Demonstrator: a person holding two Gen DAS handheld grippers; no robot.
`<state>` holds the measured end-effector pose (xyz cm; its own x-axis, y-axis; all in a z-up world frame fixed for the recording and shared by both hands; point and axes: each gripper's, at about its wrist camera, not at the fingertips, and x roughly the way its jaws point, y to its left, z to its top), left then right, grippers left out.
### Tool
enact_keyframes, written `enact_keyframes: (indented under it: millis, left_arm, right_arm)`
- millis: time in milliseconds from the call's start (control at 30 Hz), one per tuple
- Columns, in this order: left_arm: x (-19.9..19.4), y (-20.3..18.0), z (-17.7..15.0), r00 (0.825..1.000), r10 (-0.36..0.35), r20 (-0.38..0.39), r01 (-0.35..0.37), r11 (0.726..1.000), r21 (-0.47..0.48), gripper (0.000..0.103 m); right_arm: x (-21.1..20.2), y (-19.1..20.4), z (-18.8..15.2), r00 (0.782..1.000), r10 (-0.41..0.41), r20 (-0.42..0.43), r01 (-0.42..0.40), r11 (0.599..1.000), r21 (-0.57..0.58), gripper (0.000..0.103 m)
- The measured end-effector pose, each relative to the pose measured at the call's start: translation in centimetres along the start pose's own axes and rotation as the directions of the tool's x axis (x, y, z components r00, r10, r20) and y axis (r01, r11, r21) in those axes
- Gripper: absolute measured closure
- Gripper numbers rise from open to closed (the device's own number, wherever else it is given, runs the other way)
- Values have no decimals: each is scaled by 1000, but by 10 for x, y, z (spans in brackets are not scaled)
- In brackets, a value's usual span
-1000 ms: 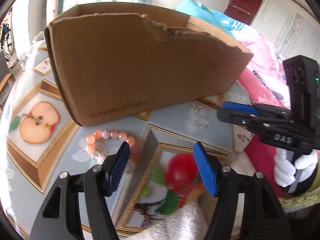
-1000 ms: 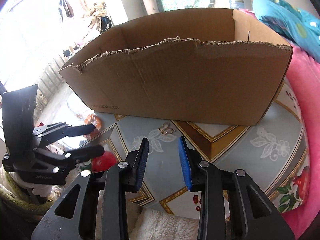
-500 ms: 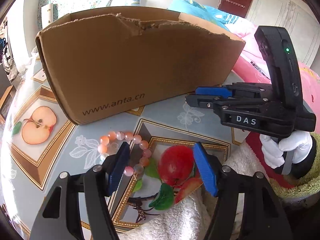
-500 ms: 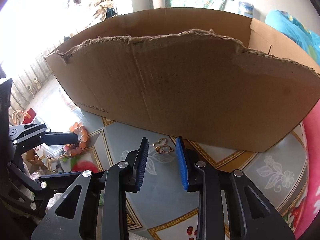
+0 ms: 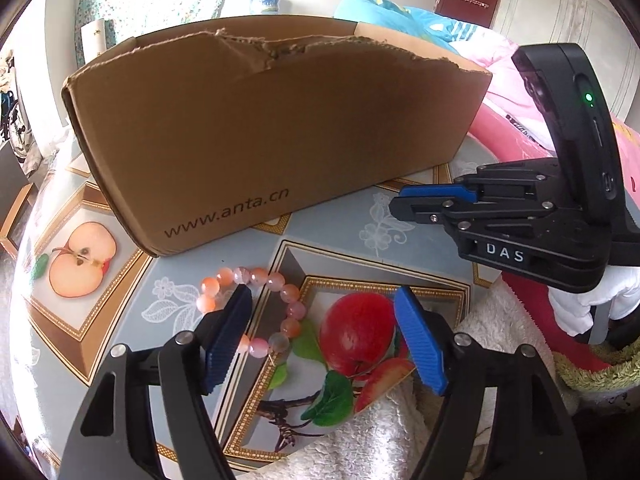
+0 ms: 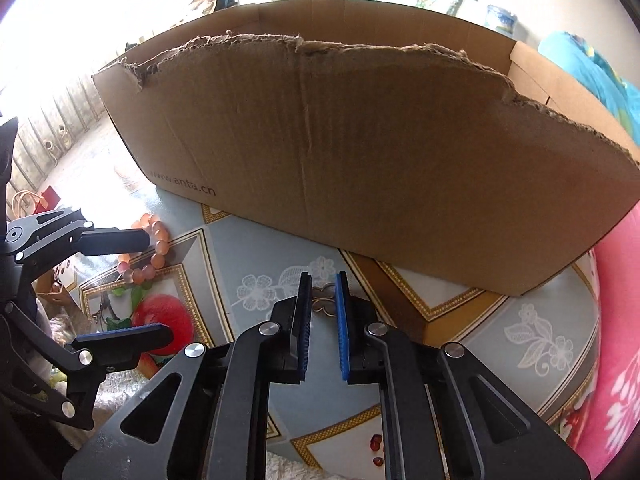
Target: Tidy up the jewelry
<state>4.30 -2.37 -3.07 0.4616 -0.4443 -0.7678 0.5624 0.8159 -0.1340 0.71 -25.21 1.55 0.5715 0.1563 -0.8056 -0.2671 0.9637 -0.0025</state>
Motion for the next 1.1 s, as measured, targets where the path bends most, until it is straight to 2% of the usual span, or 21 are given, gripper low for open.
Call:
enact_keyframes:
  millis: [200,333,433,500,633,900,1100]
  left_arm:
    - [0,-6,0,1000,20,-6,-20,1000,8,29]
    - [1,-10,0,999,42,-16,-42,999,19,29]
    - [4,-14,1,998,55,-21,-54,998,24,27]
    - [6,-17,1,998,65,-25,-64,998,28,26]
    - [11,-23,4,995,92,-36,-91,995,36,23]
    - [21,-31,10,991,126,-53,-122,991,59,19]
    - [28,-37,12,989,134,-62,-130,989,64,16]
  right_arm:
    - [-9,0,-15,1000,29,3,-29,998,55,93]
    - [-25,-18,-24,997,71,36,-76,987,141,93]
    - [-39,-29,-34,996,67,66,-78,982,174,89]
    - [-41,-32,-38,996,61,72,-74,979,191,79]
    - [-47,-41,-49,995,64,80,-81,971,225,66]
    - [-45,-57,-63,991,89,95,-115,945,306,56]
    - [-45,-69,-68,986,119,120,-154,925,348,53]
